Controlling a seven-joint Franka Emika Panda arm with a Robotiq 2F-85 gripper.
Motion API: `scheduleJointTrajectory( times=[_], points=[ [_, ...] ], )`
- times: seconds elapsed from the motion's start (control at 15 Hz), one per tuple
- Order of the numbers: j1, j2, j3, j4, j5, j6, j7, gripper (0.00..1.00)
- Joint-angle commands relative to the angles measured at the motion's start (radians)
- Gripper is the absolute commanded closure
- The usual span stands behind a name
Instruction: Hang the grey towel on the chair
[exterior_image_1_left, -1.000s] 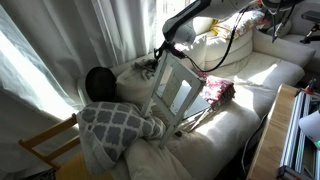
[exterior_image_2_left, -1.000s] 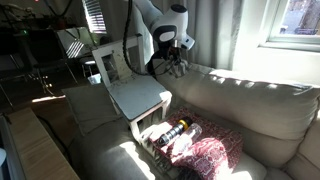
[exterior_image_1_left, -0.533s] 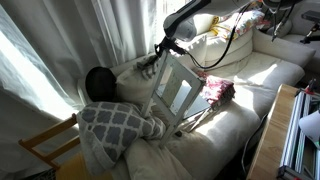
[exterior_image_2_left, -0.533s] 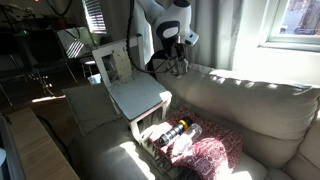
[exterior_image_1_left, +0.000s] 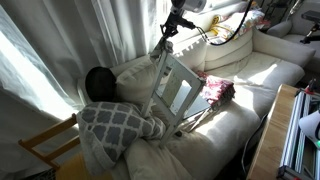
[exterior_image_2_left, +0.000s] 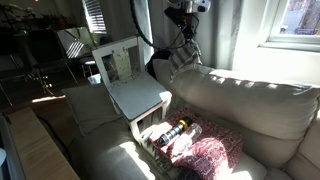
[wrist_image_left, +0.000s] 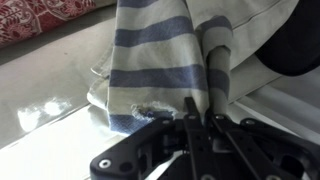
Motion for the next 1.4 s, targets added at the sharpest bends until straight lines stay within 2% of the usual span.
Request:
scheduleJointTrajectory(
  times=[0.0,0.27,0.6,1.0,1.33],
  points=[
    [0.035,-0.18,-0.037,-0.156,-0.085,-0.116,-0.056,0.98],
    [0.085,-0.343,-0.041,-0.279,-0.171,-0.167,-0.129,0.98],
    [0.145,-0.543,-0.034,-0.441,-0.246,-0.111,-0.168,0.98],
    [0.188,-0.74,0.01,-0.618,-0.178,-0.053,-0.226,0.98],
    [0.216,-0.815,0.017,-0.695,-0.132,-0.029,-0.298,0.98]
  ],
)
